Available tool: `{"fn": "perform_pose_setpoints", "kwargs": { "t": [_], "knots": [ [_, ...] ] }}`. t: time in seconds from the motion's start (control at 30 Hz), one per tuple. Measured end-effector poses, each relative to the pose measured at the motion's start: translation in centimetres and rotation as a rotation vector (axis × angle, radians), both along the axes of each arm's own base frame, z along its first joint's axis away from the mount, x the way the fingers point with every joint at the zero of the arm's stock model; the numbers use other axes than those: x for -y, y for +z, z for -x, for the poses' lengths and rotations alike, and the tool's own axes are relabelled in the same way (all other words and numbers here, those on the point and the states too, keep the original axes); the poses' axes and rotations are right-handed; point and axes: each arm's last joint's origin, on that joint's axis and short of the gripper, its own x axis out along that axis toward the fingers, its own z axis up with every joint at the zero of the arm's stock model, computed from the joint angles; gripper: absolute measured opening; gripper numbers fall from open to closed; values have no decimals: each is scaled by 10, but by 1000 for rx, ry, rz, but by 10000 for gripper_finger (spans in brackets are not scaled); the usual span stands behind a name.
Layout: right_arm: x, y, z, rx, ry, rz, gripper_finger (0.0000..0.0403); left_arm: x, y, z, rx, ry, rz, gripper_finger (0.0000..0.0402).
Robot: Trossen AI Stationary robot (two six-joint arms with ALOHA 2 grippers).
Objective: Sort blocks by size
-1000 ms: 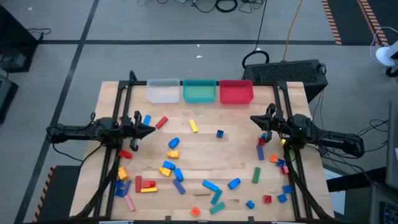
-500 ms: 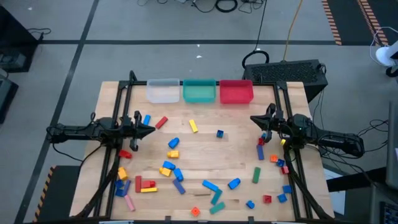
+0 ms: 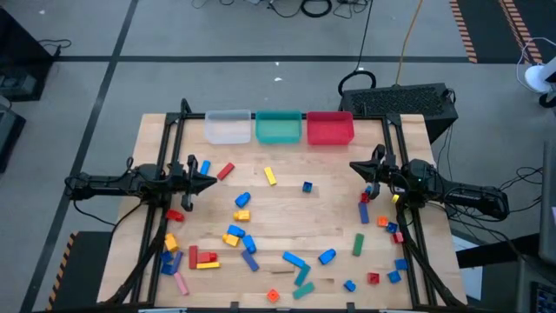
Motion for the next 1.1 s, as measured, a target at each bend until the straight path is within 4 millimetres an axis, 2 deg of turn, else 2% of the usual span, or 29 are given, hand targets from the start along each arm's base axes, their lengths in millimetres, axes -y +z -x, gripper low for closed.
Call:
{"fn": "perform_pose_setpoints", "kwargs": {
  "t": [0.47, 0.63, 0.83, 1.1],
  "knots": [
    [0, 1, 0, 15, -1, 3, 0, 0, 0, 0, -2, -5, -5, 24],
    [0, 1, 0, 16, -1, 3, 0, -1, 0, 0, -7, 38, -137, 24],
    [0, 4, 0, 39, -1, 11, 0, -1, 0, 0, -5, 33, -84, 24],
    [0, 4, 0, 44, -3, 4, 0, -1, 1, 0, 3, 41, -100, 24]
  ]
}}
